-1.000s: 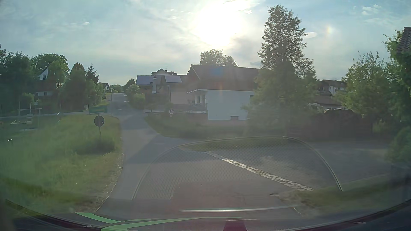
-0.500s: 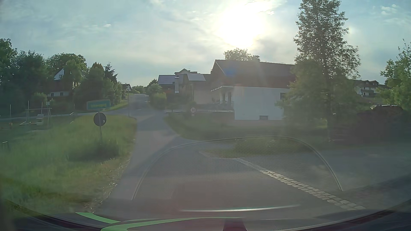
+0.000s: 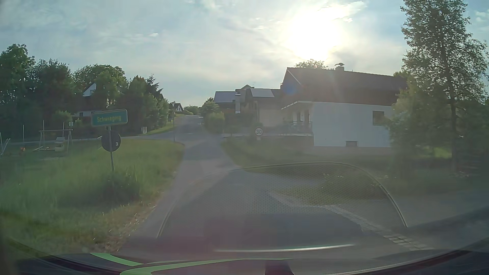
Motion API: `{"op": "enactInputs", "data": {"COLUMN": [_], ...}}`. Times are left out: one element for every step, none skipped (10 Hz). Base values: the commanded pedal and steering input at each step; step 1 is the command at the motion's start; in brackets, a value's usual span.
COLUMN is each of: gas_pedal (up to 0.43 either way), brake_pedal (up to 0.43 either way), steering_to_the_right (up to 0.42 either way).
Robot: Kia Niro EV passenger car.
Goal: Follow the waypoints while adhering to traffic rules and regulations
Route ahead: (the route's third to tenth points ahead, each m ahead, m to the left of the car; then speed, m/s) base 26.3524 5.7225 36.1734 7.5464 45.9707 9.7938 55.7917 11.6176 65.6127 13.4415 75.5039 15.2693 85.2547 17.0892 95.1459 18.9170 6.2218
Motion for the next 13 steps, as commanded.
{"op": "enactInputs", "data": {"gas_pedal": [0.000,0.000,0.000,0.000,0.000,0.000,0.000,0.000,0.000,0.000,0.000,0.000,0.000], "brake_pedal": [0.165,0.146,0.006,0.000,0.000,0.000,0.000,0.000,0.000,0.000,0.000,0.000,0.000], "steering_to_the_right": [-0.121,-0.113,-0.106,-0.101,-0.095,-0.090,-0.085,-0.074,-0.064,-0.056,-0.048,-0.039,-0.034]}}
